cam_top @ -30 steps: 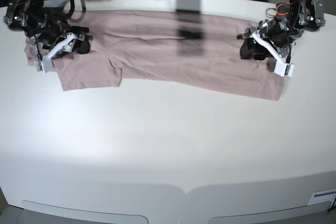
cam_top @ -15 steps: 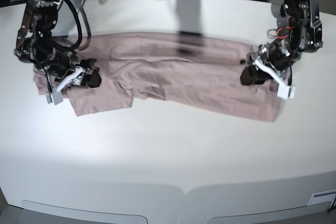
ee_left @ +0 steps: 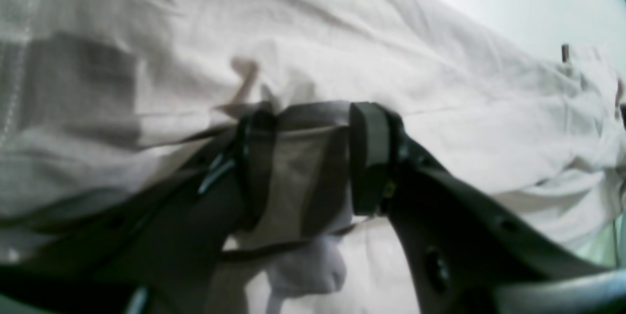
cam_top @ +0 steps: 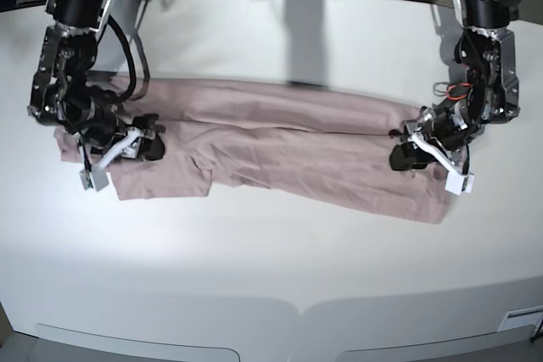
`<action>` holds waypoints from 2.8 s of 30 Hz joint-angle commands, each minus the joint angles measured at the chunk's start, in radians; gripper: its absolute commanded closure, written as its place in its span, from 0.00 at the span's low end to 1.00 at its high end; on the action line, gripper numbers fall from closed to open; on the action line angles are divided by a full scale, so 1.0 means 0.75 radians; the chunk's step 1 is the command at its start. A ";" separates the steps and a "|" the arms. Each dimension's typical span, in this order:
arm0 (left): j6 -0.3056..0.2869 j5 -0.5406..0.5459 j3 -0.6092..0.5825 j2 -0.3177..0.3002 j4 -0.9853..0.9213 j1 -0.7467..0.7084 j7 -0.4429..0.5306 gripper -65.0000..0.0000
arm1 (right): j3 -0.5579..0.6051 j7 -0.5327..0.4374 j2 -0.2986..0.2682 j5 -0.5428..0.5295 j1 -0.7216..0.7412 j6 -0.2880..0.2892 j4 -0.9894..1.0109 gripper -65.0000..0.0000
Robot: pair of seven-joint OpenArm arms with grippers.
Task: Fold the T-shirt properly
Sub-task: 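Smooth the folded strip flat with both grippers, then grasp the strip end with the left gripper and fold it toward the middle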
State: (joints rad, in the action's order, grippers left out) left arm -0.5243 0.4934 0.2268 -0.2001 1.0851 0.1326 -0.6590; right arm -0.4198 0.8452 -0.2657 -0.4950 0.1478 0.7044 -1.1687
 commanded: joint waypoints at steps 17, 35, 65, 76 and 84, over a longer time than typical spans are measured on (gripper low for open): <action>0.089 0.261 0.001 -0.195 0.096 -0.013 -0.191 0.60 | -0.008 0.255 -0.086 -0.138 0.224 -0.008 -0.180 0.49; 0.089 -0.044 0.002 -0.262 0.407 -0.014 -0.027 0.29 | -0.008 0.321 -0.093 -0.259 0.223 -0.008 -0.401 0.49; -0.211 0.161 0.047 -0.431 -0.610 0.401 -0.173 0.30 | -0.008 0.412 -0.093 -0.438 0.223 -0.008 -0.401 0.49; -0.232 0.309 0.047 -0.262 -0.720 0.306 -0.360 0.30 | -0.008 0.408 -0.093 -0.485 0.225 -0.008 -0.401 0.49; -0.232 0.307 0.046 -0.225 -0.720 0.307 -0.420 0.30 | -0.008 0.410 -0.094 -0.488 0.228 -0.008 -0.402 0.49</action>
State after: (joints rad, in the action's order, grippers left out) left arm -0.7494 0.8471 0.2733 -0.3740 0.5610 0.3851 -0.8425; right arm -0.4236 1.1694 -0.3214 -0.8402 0.2916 0.6933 -1.4513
